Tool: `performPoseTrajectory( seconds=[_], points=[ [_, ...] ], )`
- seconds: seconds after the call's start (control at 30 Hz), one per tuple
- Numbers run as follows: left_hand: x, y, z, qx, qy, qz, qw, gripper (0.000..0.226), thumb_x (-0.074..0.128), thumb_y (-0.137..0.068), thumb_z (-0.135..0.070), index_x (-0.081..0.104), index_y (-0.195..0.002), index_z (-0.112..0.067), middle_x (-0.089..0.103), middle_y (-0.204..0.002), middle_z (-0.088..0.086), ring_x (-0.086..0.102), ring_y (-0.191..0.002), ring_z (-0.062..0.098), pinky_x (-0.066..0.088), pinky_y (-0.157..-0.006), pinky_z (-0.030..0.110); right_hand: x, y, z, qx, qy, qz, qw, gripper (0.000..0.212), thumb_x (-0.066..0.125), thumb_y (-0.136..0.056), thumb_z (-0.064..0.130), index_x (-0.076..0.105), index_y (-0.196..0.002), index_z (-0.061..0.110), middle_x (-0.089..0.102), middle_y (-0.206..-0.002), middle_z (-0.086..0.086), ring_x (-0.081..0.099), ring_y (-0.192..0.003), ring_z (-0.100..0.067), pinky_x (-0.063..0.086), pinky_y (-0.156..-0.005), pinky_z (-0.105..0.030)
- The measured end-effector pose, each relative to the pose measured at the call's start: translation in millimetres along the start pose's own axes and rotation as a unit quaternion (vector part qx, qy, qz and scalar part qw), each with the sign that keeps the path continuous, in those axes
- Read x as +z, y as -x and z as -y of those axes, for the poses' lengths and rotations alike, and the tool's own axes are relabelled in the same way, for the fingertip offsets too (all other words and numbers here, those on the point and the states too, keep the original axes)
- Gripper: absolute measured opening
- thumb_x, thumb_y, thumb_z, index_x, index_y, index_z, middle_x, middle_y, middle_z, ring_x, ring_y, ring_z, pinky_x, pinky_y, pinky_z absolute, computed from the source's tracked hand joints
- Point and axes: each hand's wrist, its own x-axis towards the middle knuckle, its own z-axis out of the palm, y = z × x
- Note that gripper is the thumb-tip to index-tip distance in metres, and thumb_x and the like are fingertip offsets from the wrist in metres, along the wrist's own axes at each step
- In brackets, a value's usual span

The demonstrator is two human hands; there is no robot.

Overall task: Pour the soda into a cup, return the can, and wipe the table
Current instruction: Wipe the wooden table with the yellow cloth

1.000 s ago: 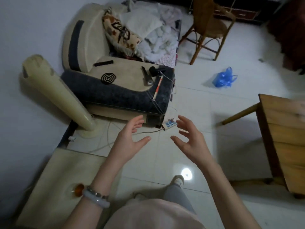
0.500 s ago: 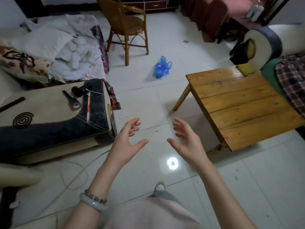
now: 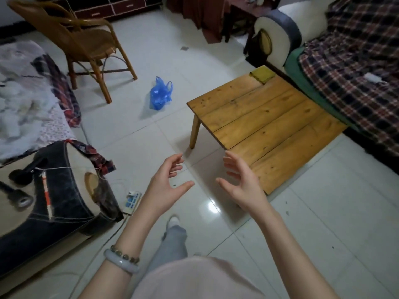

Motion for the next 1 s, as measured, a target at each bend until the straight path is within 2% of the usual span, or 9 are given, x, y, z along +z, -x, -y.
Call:
performPoseTrajectory(
  seconds=[0.23, 0.4, 0.53, 0.67, 0.77, 1.0],
  points=[
    [18.8, -116.1, -13.4, 0.019, -0.005, 0.076, 0.997, 0.067, 0.076, -0.076, -0.021, 0.038, -0.127, -0.041, 0.051, -0.123, -0.021, 0.050, -0.113, -0.002, 0.043, -0.097, 0.021, -24.9, -82.3, -25.8, 0.043, -0.014, -0.071, 0.996, 0.067, 0.070, -0.082, 0.024, 0.036, -0.139, 0.031, 0.050, -0.130, 0.012, 0.048, -0.116, 0.001, 0.043, -0.099, -0.024],
    [21.9, -215.2, -18.4, 0.036, -0.021, 0.128, 0.991, 0.068, 0.077, -0.076, -0.021, 0.038, -0.128, -0.041, 0.052, -0.123, -0.019, 0.050, -0.115, 0.001, 0.043, -0.100, 0.027, -40.0, -162.7, -27.6, 0.065, -0.023, -0.119, 0.990, 0.066, 0.070, -0.082, 0.020, 0.037, -0.138, 0.028, 0.051, -0.130, 0.007, 0.050, -0.115, -0.002, 0.044, -0.098, -0.023],
    [25.5, -287.5, -26.6, 0.054, -0.028, 0.171, 0.983, 0.067, 0.076, -0.076, -0.022, 0.040, -0.129, -0.041, 0.053, -0.123, -0.019, 0.051, -0.113, 0.000, 0.043, -0.101, 0.032, -56.8, -218.3, -28.2, 0.084, -0.037, -0.162, 0.983, 0.066, 0.071, -0.081, 0.017, 0.039, -0.138, 0.025, 0.052, -0.129, 0.006, 0.051, -0.115, -0.002, 0.045, -0.100, -0.028],
    [35.1, -351.0, -37.8, 0.078, -0.045, 0.204, 0.975, 0.068, 0.076, -0.075, -0.023, 0.040, -0.130, -0.037, 0.054, -0.124, -0.015, 0.051, -0.112, -0.003, 0.043, -0.099, 0.026, -77.9, -260.1, -32.2, 0.103, -0.035, -0.201, 0.974, 0.066, 0.072, -0.080, 0.016, 0.040, -0.138, 0.024, 0.052, -0.128, 0.008, 0.051, -0.115, -0.002, 0.044, -0.100, -0.026],
    [47.9, -390.5, -44.7, 0.089, -0.046, 0.224, 0.969, 0.069, 0.077, -0.075, -0.020, 0.038, -0.126, -0.043, 0.053, -0.123, -0.014, 0.051, -0.111, -0.004, 0.042, -0.096, 0.021, -92.3, -287.1, -37.8, 0.119, -0.033, -0.222, 0.967, 0.066, 0.072, -0.080, 0.015, 0.041, -0.138, 0.023, 0.052, -0.127, 0.009, 0.051, -0.114, -0.002, 0.044, -0.098, -0.022],
    [97.6, -471.8, -49.3, 0.098, -0.062, 0.254, 0.960, 0.072, 0.078, -0.073, -0.020, 0.037, -0.131, -0.036, 0.053, -0.123, -0.011, 0.050, -0.112, -0.003, 0.042, -0.097, 0.021, -130.1, -349.6, -73.4, 0.145, -0.052, -0.243, 0.958, 0.064, 0.072, -0.080, 0.015, 0.042, -0.136, 0.025, 0.053, -0.126, 0.010, 0.051, -0.114, -0.001, 0.045, -0.096, -0.020]
  ],
)
